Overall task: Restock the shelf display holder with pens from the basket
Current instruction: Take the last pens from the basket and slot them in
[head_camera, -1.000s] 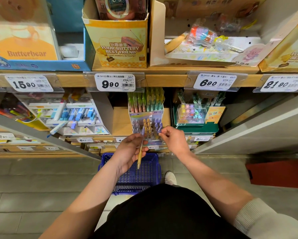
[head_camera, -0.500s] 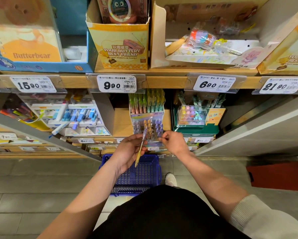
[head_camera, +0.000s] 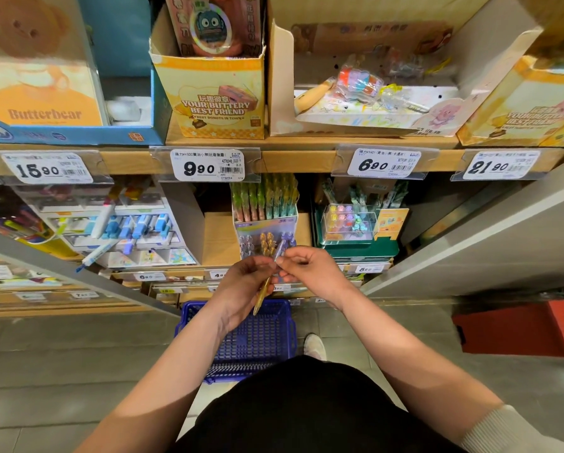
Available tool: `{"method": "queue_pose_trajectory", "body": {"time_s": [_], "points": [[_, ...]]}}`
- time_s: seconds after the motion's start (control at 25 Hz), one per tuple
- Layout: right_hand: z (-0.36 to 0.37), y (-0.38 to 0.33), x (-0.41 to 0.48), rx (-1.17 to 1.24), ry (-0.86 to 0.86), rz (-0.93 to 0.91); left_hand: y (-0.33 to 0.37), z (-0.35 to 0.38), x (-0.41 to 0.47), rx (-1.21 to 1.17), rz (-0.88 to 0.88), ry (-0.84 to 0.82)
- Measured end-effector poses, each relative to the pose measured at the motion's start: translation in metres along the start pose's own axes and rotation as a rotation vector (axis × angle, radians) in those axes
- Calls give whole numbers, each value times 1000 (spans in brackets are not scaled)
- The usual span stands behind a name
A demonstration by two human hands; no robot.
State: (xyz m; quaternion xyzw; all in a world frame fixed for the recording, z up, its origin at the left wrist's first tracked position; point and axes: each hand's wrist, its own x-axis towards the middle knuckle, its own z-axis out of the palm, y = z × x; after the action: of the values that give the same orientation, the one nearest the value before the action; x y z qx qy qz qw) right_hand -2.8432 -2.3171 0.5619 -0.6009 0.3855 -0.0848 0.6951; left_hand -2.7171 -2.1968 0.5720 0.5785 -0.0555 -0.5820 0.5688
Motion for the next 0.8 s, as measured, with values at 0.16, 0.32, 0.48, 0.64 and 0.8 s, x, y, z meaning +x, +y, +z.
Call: {"method": "queue_pose_trajectory", "body": {"time_s": [0.16, 0.32, 0.48, 0.64, 0.8], "points": [[-22, -6, 2, 183, 130, -61, -1, -3, 3, -29, -24, -8], [-58, -11, 11, 322, 369, -140, -5, -9, 1, -47, -36, 1], [-69, 4, 16, 38, 447, -159, -8, -13, 0, -73, -38, 9], [-57, 27, 17, -226, 444, -189, -7, -16, -1, -99, -43, 37], [-45, 43, 23, -345, 411, -197, -7, -22, -2, -105, -46, 47]]}}
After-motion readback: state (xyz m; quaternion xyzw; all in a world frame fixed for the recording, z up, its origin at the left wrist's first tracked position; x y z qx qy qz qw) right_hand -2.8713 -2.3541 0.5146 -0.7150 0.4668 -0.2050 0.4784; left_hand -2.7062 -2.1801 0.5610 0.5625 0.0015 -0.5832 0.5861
